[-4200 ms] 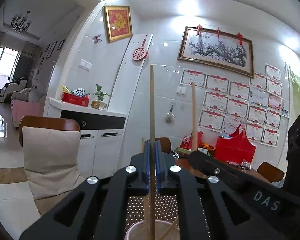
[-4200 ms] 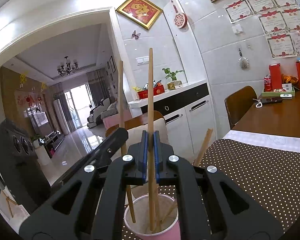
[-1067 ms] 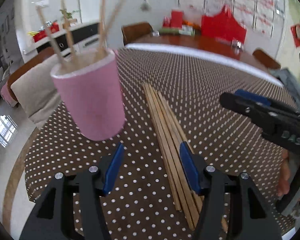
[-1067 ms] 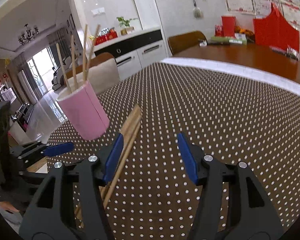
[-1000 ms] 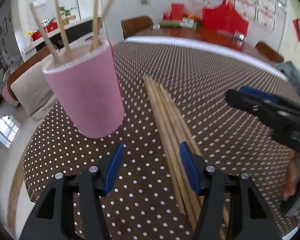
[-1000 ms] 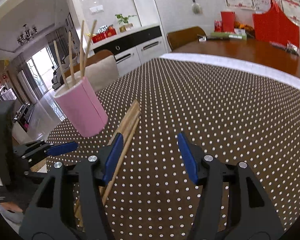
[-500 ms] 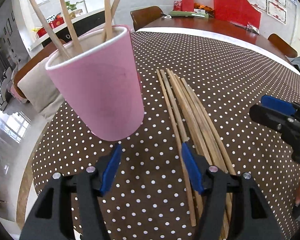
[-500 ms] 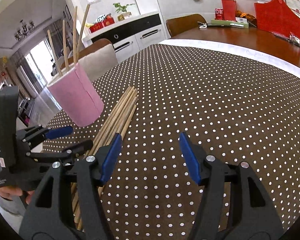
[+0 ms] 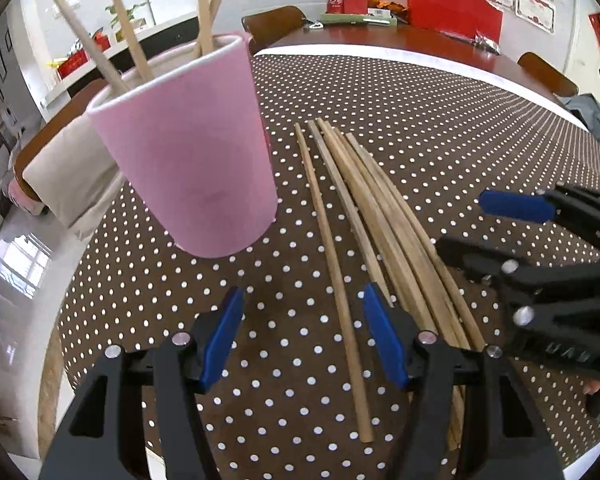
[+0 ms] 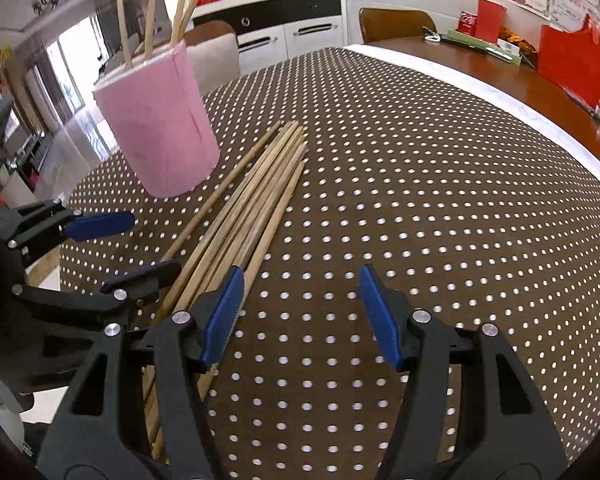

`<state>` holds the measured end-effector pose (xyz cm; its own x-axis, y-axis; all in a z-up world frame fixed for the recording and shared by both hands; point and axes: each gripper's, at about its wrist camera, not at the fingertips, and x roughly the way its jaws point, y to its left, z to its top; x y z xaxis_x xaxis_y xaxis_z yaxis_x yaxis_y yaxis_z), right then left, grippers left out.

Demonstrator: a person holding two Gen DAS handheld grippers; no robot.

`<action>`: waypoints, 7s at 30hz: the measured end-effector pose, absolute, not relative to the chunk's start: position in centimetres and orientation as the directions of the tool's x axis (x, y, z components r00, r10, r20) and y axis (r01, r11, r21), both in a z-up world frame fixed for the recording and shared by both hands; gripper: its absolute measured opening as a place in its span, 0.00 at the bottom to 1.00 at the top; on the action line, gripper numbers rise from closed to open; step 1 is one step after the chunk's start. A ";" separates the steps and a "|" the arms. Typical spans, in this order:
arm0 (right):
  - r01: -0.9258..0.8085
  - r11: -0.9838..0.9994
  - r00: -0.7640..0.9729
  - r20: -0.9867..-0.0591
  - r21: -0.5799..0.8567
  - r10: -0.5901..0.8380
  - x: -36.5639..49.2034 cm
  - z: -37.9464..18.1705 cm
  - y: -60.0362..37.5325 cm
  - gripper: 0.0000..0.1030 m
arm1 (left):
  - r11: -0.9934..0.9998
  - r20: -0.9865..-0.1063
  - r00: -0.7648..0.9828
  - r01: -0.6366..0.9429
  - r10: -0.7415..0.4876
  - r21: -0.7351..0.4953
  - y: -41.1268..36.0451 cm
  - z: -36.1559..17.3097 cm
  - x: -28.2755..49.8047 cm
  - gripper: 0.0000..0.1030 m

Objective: Organize utensils
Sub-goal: 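Close the left gripper on a chopstick while the right gripper grasps another, then lift the chopsticks with both grippers and carry them above the pink cup, then lower the left chopstick into the pink cup and open the left gripper while the right lowers its own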

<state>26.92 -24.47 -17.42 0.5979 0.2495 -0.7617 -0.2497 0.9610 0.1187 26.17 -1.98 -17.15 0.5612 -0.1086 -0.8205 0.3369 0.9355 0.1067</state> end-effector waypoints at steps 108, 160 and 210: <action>-0.280 0.959 0.439 -0.881 0.051 0.175 29.3 -16.3 -27.6 0.16 | 0.930 -0.573 0.740 0.346 -0.353 -0.126 -0.9 -10.4 25.6 0.06; -0.466 0.807 0.832 -0.131 0.364 0.539 30.5 -1.9 -22.5 0.06 | 0.887 -0.125 0.896 0.387 -0.427 -0.251 6.7 -3.4 26.4 0.06; -0.455 0.844 0.841 -0.174 0.285 0.512 30.6 -6.2 -20.2 0.06 | 0.928 -0.205 0.918 0.290 -0.339 -0.235 7.7 -9.5 27.0 0.07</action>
